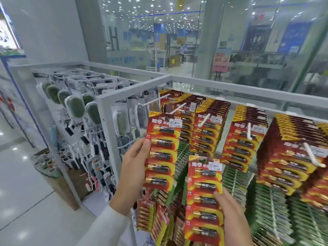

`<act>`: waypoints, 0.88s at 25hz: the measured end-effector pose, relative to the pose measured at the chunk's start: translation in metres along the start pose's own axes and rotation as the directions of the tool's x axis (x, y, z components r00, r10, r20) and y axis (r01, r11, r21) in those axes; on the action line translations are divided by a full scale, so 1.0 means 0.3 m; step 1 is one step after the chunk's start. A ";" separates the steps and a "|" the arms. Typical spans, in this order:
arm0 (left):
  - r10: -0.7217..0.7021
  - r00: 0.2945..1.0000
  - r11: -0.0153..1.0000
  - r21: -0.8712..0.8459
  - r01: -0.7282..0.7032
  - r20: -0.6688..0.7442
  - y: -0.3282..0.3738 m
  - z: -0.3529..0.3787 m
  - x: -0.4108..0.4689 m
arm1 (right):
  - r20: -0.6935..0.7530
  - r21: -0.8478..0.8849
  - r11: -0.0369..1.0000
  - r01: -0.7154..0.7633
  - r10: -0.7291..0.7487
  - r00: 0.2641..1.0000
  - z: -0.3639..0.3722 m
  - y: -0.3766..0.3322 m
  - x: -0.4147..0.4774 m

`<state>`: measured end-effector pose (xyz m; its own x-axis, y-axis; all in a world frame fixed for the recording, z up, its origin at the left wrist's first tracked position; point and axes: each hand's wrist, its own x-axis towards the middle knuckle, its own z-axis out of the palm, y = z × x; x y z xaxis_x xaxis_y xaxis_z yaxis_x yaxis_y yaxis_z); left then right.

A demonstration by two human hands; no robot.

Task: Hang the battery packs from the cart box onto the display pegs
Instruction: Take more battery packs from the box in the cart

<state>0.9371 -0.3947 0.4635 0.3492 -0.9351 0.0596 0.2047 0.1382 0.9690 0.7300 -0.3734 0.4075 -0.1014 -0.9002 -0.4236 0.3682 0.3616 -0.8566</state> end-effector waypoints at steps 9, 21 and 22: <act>-0.050 0.997 0.997 -0.054 0.053 0.055 0.008 -0.031 0.122 | -0.023 0.067 0.998 -0.015 0.016 1.000 0.044 0.005 0.007; -0.089 0.982 0.993 -0.061 0.101 0.165 -0.038 -0.031 0.206 | -0.139 0.179 0.983 0.048 -0.023 0.990 0.104 -0.018 -0.056; -0.093 0.981 0.994 -0.044 0.102 0.169 -0.045 -0.023 0.219 | -0.131 0.175 0.983 0.053 -0.030 0.991 0.107 -0.023 -0.056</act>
<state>0.9637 -0.4558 0.4526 0.1695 -0.9855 0.0086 0.2795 0.0564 0.9585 0.7589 -0.3686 0.4299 -0.2328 -0.8708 -0.4330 0.5184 0.2656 -0.8129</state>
